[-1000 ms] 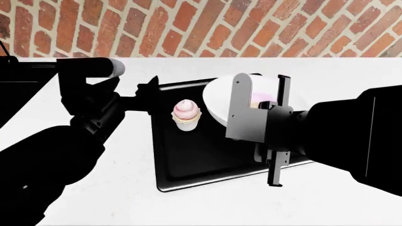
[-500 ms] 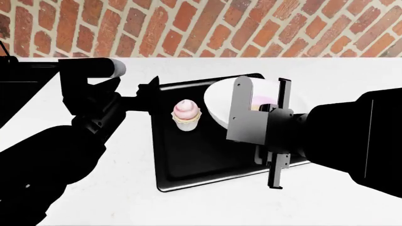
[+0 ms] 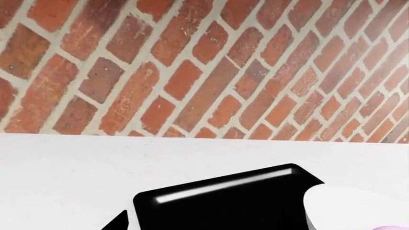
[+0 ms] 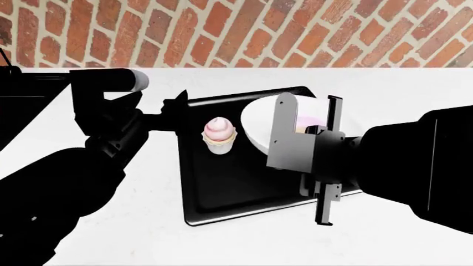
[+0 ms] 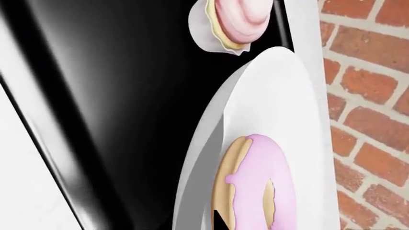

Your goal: Pick up the bowl with donut and place it on the tray. Pick up the cupcake and place it on the tray.

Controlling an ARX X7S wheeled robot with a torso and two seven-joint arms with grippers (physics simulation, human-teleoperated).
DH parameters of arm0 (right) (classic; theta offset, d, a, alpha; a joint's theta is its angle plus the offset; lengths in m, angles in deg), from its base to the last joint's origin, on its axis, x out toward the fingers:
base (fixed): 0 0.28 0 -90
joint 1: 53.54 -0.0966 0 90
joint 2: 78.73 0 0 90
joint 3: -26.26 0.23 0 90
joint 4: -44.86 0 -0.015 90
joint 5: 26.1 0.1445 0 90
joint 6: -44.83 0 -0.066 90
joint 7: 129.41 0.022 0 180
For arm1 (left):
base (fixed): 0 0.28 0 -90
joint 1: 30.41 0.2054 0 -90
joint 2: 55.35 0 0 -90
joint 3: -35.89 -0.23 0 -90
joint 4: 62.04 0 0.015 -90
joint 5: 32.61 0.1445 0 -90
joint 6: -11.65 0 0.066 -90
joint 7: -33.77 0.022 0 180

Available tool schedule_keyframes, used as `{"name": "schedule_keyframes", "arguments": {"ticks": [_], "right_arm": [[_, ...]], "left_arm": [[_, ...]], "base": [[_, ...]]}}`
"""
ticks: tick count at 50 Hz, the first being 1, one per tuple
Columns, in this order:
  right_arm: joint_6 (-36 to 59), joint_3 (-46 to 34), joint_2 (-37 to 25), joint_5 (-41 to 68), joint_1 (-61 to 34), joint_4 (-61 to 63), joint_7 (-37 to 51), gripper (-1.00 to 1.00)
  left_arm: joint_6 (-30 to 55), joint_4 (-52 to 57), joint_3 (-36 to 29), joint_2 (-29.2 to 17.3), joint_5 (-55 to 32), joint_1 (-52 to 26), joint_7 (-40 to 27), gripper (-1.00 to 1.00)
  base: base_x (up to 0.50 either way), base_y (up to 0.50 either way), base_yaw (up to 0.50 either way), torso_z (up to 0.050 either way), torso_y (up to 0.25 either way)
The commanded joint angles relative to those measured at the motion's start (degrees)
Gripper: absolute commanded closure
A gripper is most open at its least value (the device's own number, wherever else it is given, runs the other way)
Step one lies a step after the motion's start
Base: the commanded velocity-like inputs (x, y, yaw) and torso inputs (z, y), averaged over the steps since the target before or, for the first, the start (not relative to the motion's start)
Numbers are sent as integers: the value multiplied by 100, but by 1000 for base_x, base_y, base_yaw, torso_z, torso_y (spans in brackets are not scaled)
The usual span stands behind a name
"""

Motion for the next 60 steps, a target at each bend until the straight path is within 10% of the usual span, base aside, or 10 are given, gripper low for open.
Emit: {"name": "schedule_keyframes", "arguments": {"ticks": [1,12,13,60], "right_arm": [[16,93,1,-372,-60,-46,97,100],[63,143,38,-364,-35,-133,199,100],[72,149,44,-365,-36,-145,212,-100],[406,800,-71,179,-679,388,474,-100]], "left_arm": [[-11,-11,-15,-6,-7,-17,-2,-100],[-26,-6,-23,-16,-21,-10,-8,-100],[-27,-4,-22,-18,-22,-8,-11,-100],[6,142,11,-99,-195,-39,-148,-100]], "base": [[0,0,0,0,0],[0,0,0,0,1],[0,0,0,0,0],[0,0,0,0,0]]}}
